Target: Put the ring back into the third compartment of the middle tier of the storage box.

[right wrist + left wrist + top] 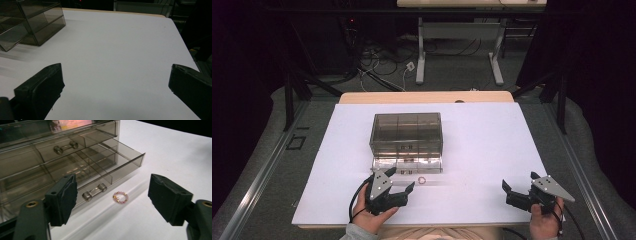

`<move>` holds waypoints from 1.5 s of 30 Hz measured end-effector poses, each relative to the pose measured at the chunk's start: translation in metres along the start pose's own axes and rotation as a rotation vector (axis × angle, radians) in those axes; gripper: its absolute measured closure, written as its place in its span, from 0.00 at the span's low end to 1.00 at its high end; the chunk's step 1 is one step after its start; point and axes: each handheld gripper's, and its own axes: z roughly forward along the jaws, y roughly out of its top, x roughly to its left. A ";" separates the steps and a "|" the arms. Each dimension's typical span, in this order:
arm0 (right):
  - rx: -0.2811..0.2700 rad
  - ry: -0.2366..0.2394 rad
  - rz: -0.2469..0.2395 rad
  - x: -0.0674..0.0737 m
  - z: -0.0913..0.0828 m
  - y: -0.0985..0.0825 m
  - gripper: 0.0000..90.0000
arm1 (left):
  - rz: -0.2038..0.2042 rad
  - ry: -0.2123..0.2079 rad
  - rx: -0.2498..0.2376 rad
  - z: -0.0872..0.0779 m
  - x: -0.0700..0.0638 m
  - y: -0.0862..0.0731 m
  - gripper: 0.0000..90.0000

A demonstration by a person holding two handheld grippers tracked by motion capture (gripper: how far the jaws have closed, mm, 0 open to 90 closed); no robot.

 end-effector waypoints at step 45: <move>0.026 0.048 -0.004 -0.001 0.001 -0.001 0.00 | 0.037 -0.113 0.187 0.060 -0.027 0.002 0.64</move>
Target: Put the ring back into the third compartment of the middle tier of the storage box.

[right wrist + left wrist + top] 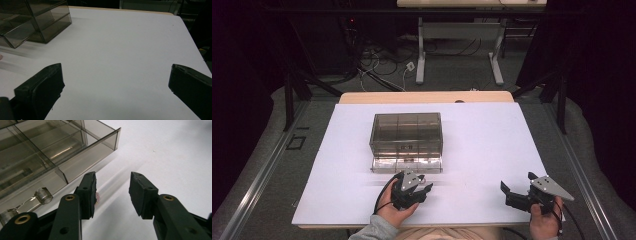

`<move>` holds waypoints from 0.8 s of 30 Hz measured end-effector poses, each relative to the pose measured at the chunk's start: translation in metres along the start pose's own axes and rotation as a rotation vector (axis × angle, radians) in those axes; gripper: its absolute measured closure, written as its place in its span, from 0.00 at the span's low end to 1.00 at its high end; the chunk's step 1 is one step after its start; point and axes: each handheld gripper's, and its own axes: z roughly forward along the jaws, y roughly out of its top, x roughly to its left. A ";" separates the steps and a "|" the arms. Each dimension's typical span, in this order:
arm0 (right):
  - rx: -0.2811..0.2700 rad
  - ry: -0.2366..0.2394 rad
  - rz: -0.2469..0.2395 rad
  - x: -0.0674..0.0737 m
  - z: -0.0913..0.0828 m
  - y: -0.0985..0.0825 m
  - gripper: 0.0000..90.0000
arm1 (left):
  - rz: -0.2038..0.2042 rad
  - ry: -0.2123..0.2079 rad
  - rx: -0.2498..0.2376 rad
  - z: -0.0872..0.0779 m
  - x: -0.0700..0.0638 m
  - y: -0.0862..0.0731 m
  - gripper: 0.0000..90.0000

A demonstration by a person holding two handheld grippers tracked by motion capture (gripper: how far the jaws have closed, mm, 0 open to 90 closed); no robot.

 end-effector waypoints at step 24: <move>-0.003 0.017 0.006 -0.001 0.001 0.000 0.00 | -0.043 0.012 0.059 0.014 0.009 -0.003 0.75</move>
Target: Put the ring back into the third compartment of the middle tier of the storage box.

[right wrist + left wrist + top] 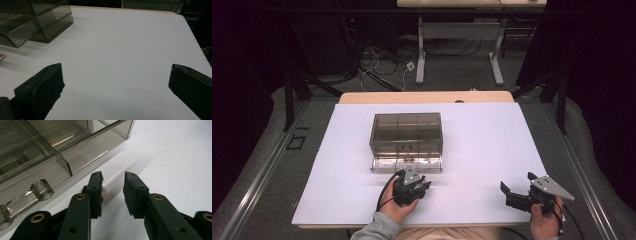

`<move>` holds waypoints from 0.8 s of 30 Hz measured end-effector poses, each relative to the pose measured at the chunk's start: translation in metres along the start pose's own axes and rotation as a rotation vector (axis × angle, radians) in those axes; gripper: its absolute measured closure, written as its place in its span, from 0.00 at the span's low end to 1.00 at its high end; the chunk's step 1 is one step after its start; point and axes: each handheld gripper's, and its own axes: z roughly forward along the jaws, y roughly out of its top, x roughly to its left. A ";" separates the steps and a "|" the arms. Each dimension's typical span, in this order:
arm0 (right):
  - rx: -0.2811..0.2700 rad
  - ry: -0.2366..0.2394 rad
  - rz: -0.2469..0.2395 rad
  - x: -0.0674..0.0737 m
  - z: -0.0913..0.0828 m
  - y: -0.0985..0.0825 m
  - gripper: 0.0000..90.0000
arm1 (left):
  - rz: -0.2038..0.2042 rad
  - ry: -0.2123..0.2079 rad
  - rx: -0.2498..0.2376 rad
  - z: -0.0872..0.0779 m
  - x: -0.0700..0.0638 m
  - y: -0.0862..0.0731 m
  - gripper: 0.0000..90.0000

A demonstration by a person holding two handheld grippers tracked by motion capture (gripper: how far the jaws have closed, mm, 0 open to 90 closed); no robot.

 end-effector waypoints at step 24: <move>0.013 0.004 0.004 0.000 0.001 -0.001 0.00 | -0.053 -0.012 0.056 0.006 0.008 0.001 0.81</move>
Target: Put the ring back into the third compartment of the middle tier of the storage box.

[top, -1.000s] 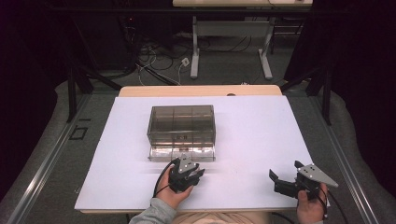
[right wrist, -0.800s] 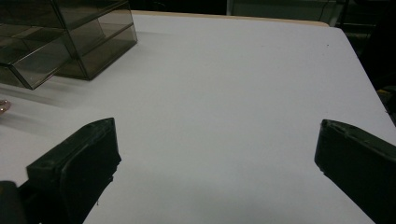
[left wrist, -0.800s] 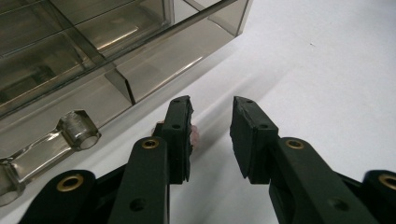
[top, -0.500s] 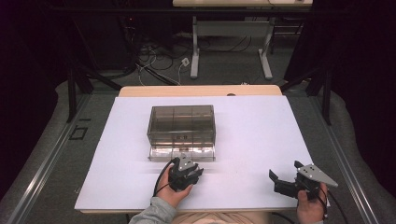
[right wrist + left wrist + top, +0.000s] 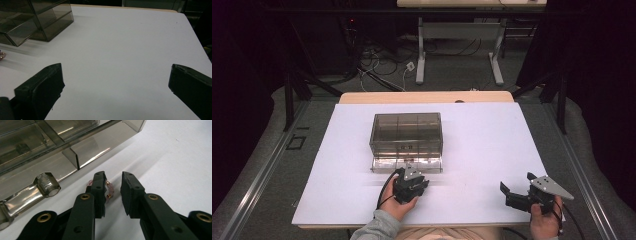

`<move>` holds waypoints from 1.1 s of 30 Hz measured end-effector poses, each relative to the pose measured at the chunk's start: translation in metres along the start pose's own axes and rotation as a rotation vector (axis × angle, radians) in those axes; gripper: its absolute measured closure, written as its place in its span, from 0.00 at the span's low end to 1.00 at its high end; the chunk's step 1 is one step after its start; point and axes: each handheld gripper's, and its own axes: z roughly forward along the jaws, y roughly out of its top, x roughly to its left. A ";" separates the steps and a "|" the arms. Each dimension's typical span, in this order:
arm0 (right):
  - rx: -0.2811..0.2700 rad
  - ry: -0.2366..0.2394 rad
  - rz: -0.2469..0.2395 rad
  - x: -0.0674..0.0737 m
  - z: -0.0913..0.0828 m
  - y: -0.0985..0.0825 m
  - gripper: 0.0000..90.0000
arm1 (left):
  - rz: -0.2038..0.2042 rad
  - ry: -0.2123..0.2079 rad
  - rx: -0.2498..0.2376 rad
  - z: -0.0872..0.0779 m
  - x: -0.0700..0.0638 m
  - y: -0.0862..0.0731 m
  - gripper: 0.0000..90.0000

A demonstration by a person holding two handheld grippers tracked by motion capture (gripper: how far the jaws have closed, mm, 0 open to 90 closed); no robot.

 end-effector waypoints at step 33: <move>0.012 -0.003 -0.009 0.000 0.001 -0.001 0.00 | 0.033 0.032 0.000 0.001 0.002 0.001 0.95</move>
